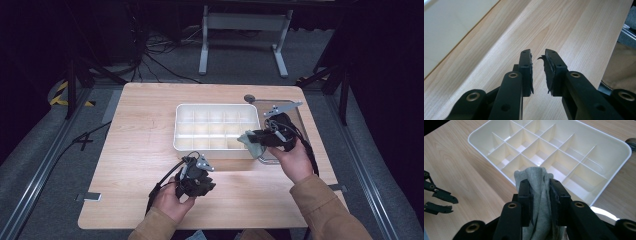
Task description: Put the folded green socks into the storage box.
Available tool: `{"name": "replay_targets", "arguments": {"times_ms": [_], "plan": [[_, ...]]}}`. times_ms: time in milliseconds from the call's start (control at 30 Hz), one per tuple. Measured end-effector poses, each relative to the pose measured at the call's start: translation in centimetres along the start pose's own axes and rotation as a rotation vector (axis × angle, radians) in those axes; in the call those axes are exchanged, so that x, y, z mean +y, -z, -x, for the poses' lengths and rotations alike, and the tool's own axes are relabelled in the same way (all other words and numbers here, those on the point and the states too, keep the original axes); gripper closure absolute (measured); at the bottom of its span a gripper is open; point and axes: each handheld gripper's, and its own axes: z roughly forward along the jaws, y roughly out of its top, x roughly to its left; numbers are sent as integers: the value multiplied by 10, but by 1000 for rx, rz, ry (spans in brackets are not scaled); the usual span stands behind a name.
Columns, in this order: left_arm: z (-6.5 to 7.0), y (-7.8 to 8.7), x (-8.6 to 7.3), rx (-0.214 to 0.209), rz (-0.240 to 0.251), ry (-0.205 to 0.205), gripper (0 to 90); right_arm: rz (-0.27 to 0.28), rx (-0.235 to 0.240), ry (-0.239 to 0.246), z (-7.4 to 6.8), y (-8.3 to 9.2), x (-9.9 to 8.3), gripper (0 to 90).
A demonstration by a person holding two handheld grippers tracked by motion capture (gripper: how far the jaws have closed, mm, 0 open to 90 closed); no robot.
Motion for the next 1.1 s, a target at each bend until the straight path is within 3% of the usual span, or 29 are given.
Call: {"name": "replay_targets", "arguments": {"times_ms": [267,600,700,833,1100], "plan": [[-1,1,-1,6,3,4,764,-18,-19,45,11,-4,10,730],[-2,5,-5,14,10,13,764,-60,-58,67,22,-11,24,729],[-2,5,-7,16,8,25,765,-63,-40,88,25,-12,26,729],[-2,6,-7,16,4,22,765,-81,-40,100,29,-18,27,729],[-3,6,-9,17,12,27,765,-74,-88,101,32,-32,23,728]]}}
